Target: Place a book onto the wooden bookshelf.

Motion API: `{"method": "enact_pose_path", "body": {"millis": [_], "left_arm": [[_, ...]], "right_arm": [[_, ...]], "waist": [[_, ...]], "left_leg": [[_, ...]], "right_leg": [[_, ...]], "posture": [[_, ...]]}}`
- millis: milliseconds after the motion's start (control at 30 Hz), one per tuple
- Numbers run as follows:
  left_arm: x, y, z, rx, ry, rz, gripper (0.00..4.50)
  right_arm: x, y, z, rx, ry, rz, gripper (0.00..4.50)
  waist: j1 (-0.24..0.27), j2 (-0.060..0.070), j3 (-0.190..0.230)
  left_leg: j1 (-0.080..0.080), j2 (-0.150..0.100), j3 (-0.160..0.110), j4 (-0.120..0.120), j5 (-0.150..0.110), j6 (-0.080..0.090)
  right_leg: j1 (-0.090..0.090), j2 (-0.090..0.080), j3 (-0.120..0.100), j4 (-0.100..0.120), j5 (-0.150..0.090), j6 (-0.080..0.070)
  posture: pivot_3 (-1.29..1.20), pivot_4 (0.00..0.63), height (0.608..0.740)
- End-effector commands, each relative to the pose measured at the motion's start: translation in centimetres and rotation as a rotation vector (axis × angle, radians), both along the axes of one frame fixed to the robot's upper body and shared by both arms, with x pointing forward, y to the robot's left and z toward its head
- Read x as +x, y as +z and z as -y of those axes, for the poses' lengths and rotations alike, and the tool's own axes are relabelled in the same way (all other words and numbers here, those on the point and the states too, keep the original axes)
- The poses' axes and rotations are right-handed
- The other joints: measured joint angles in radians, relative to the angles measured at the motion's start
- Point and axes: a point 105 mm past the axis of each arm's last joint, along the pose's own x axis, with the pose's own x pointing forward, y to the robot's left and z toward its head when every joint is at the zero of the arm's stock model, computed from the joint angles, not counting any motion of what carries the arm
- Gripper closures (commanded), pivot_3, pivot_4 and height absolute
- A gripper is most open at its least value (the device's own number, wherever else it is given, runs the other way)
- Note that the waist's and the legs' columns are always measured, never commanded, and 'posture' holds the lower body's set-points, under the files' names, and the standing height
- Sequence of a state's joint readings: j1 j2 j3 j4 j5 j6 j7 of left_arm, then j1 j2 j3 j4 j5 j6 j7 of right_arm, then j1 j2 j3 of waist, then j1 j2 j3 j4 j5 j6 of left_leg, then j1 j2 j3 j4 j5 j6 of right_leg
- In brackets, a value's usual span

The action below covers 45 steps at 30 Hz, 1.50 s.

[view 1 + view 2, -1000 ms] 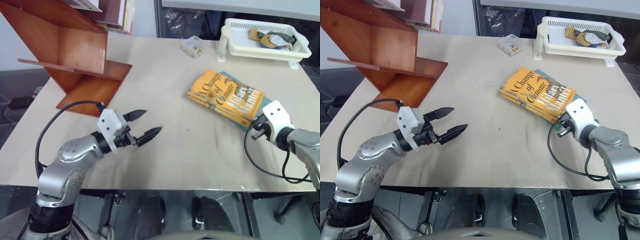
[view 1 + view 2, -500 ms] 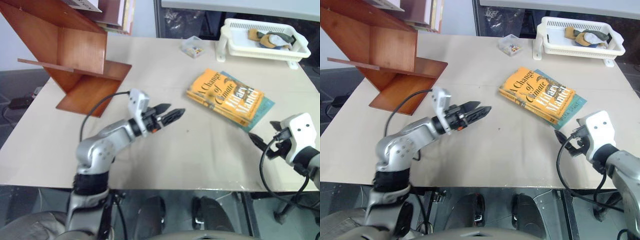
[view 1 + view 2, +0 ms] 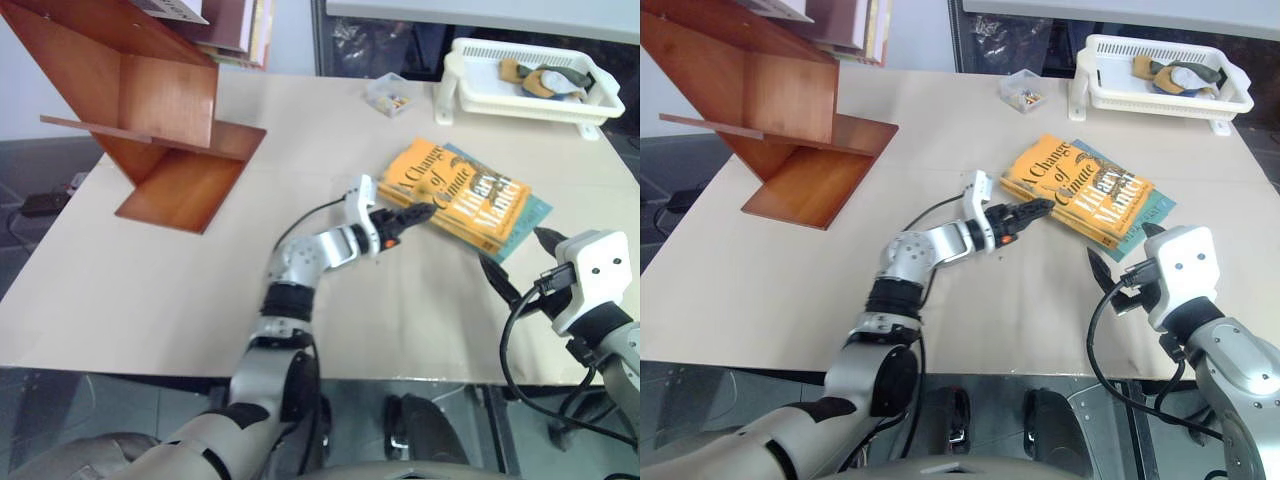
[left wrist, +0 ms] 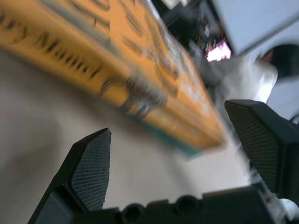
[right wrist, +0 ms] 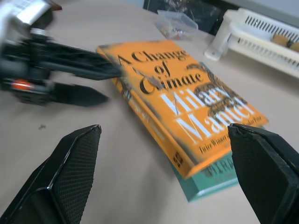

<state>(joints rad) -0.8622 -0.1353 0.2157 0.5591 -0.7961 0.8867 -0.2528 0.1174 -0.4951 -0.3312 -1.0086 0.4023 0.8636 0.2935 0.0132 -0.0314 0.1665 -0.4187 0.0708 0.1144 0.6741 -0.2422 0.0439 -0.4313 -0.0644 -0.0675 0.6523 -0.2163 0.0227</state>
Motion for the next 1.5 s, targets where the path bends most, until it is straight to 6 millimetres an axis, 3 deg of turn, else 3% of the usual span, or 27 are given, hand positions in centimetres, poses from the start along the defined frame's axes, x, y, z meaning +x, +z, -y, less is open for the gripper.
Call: {"method": "enact_pose_path", "body": {"millis": [33, 233, 433, 667, 800, 967, 1033, 1067, 1267, 1500], "left_arm": [[0.7, 1.6, 3.1, -0.136, 0.052, -0.083, 0.0], [1.3, 1.2, 5.1, -0.169, 0.106, -0.157, 0.0], [0.5, 1.7, 7.5, -0.23, 0.052, -0.193, 0.0], [-0.1, 2.4, 8.5, -0.259, -0.014, -0.184, 0.0], [-0.3, 2.2, 8.6, -0.282, -0.027, -0.217, 1.21], [-0.3, 2.3, 8.5, -0.311, -0.037, -0.239, 3.41], [-0.1, 2.6, 7.7, -0.338, -0.039, -0.246, 4.1], [0.1, 2.8, 7.2, -0.345, -0.04, -0.245, 4.23], [0.9, 4.6, 2.7, -0.364, -0.039, -0.182, 4.23], [0.6, 7.8, -5.1, -0.173, 0.049, 0.125, 4.23]], "right_arm": [[-0.3, 1.6, -0.2, -0.031, -0.014, 0.08, 0.04], [-0.1, 1.9, 0.0, -0.055, -0.031, 0.088, 0.04], [0.0, 2.5, 0.3, -0.069, -0.05, 0.099, 0.04], [0.1, 2.8, 0.6, -0.076, -0.069, 0.103, 0.04], [0.1, 2.9, 0.7, -0.079, -0.079, 0.105, 0.0], [0.1, 2.9, 0.7, -0.081, -0.082, 0.103, 0.0], [0.1, 2.9, 0.7, -0.083, -0.082, 0.1, 0.0], [0.1, 2.9, 0.7, -0.084, -0.082, 0.1, 0.0], [0.3, 2.9, 0.4, -0.079, -0.076, 0.104, 0.0], [0.7, 2.4, -0.2, -0.057, -0.023, 0.087, 0.0]], "waist": [[-0.006, 0.0, 0.0], [0.001, 0.0, 0.0], [0.001, 0.0, 0.0], [0.001, 0.0, 0.0], [0.001, 0.0, 0.0], [0.001, 0.0, 0.0], [0.001, 0.0, 0.0], [0.002, 0.0, 0.0], [0.0, 0.0, 0.0], [-0.002, 0.0, 0.0]], "left_leg": [[0.0, 0.0, 0.0, 0.0, 0.0, 0.0], [0.0, 0.0, -0.001, 0.0, 0.0, 0.0], [-0.001, 0.0, -0.001, 0.0, 0.0, 0.0], [-0.005, 0.0, -0.004, 0.0, 0.0, 0.0], [-0.01, 0.0, -0.008, 0.0, 0.0, 0.0], [-0.012, -0.001, -0.011, 0.0, 0.0, 0.0], [-0.012, -0.001, -0.011, 0.0, 0.0, 0.0], [-0.012, -0.001, -0.011, 0.0, 0.0, 0.0], [-0.013, -0.001, -0.012, 0.0, 0.0, 0.0], [-0.011, 0.0, -0.012, 0.001, 0.002, -0.003]], "right_leg": [[0.0, 0.0, 0.0, 0.0, 0.0, 0.0], [0.0, 0.0, -0.001, 0.0, 0.0, 0.0], [0.0, 0.0, -0.002, -0.001, 0.0, 0.0], [0.0, 0.0, -0.006, -0.004, 0.001, 0.0], [-0.002, 0.0, -0.01, -0.007, 0.001, -0.001], [-0.002, 0.0, -0.014, -0.008, 0.001, -0.001], [-0.001, 0.0, -0.014, -0.008, 0.001, 0.0], [-0.001, 0.0, -0.014, -0.008, 0.001, 0.0], [-0.002, 0.0, -0.014, -0.008, 0.001, 0.0], [-0.001, 0.0, -0.014, -0.006, 0.001, -0.001]], "posture": [[0.0, 0.15, 0.74], [0.0, 0.15, 0.74], [0.0, 0.15, 0.74], [0.0, 0.15, 0.74], [0.0, 0.15, 0.74], [0.0, 0.15, 0.74], [0.0, 0.15, 0.74], [0.0, 0.15, 0.74], [0.0, 0.15, 0.74], [0.0, 0.15, 0.74]]}}
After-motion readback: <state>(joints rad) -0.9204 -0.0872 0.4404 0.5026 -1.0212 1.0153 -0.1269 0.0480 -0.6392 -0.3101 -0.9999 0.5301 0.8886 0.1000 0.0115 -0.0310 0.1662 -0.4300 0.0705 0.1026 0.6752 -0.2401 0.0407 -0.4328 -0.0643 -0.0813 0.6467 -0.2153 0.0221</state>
